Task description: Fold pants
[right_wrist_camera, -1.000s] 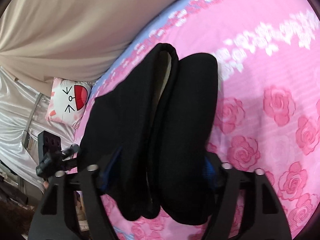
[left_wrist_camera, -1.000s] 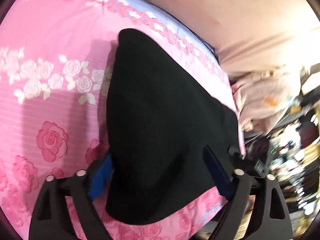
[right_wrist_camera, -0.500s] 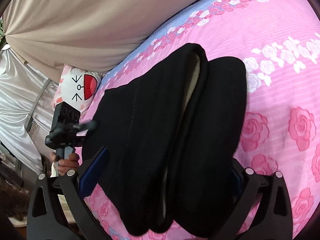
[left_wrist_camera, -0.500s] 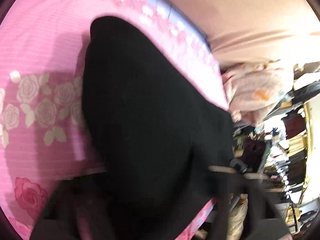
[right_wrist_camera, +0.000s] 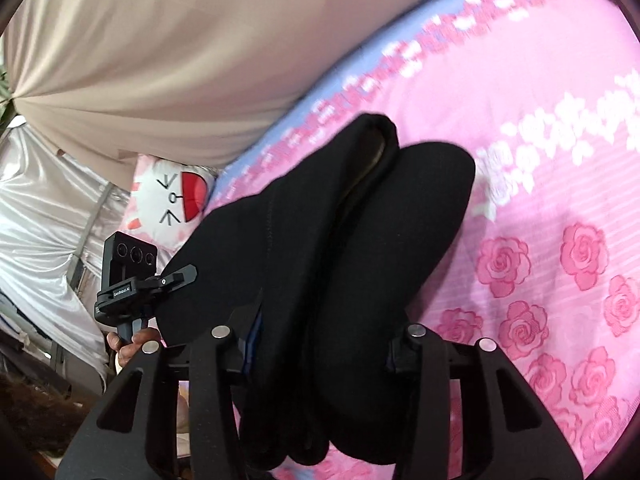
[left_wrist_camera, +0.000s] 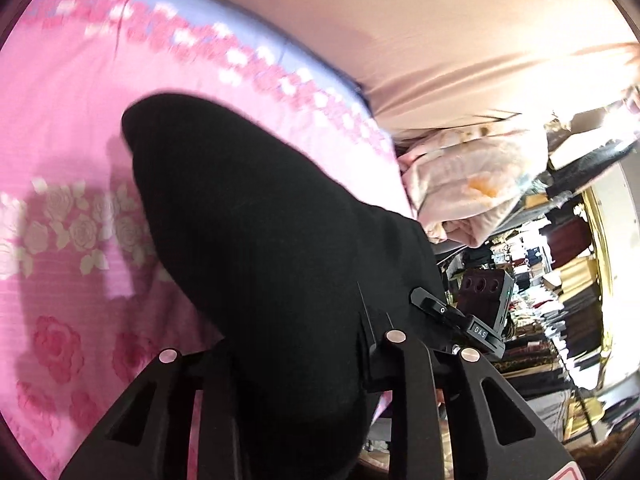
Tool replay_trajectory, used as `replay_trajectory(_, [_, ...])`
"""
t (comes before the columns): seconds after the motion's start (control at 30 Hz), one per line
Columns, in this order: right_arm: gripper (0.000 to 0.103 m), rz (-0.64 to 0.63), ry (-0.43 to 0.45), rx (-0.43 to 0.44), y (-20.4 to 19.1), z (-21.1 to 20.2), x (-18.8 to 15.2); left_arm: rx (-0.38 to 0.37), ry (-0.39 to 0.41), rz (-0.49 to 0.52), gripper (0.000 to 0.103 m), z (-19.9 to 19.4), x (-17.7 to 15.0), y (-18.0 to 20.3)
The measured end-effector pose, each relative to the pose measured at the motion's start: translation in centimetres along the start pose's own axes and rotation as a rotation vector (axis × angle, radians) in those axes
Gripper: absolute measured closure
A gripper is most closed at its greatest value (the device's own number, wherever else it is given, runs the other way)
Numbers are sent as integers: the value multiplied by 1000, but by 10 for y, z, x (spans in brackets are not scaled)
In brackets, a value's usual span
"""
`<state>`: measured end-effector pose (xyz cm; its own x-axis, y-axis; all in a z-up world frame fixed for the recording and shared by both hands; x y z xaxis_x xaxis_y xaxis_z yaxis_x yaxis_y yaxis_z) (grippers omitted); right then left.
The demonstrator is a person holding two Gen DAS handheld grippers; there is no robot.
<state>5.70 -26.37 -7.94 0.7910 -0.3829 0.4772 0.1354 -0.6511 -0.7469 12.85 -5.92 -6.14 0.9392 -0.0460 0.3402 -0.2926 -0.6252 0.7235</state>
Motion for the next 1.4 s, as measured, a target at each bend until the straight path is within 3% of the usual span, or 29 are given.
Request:
replay_trajectory(0.47, [61,-274,152,96,-126,-52,61,0,272,253,79,-118,27,98])
replay_trajectory(0.67, [61,-366,217,111,-160,-70,90,5,351,325,79,-145,47,125])
replay_trajectory(0.9, [61,-438,274,92,-188,-70,138,42,437,395,79,-162,92,150])
replay_trajectory(1.13, [61,-433,290,77,-178,-48,189,45,479,402,79,-150,142,142])
replay_trajectory(1.4, [61,-311,235,36,-105,22,230,129,459,346,79,-83,204,80])
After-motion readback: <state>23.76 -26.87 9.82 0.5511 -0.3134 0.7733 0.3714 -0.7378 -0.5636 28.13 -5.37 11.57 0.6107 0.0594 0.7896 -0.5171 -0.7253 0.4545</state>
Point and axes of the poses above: each gripper's, at about its wrist camera, not at the fingertips, and z roughly the way its jaws point, y to its right, x to its top, the point moved 10 cm from there along z, roughly the way its jaws point, and after that the axes turned 5 degrees about x, right-handed, at the moved point
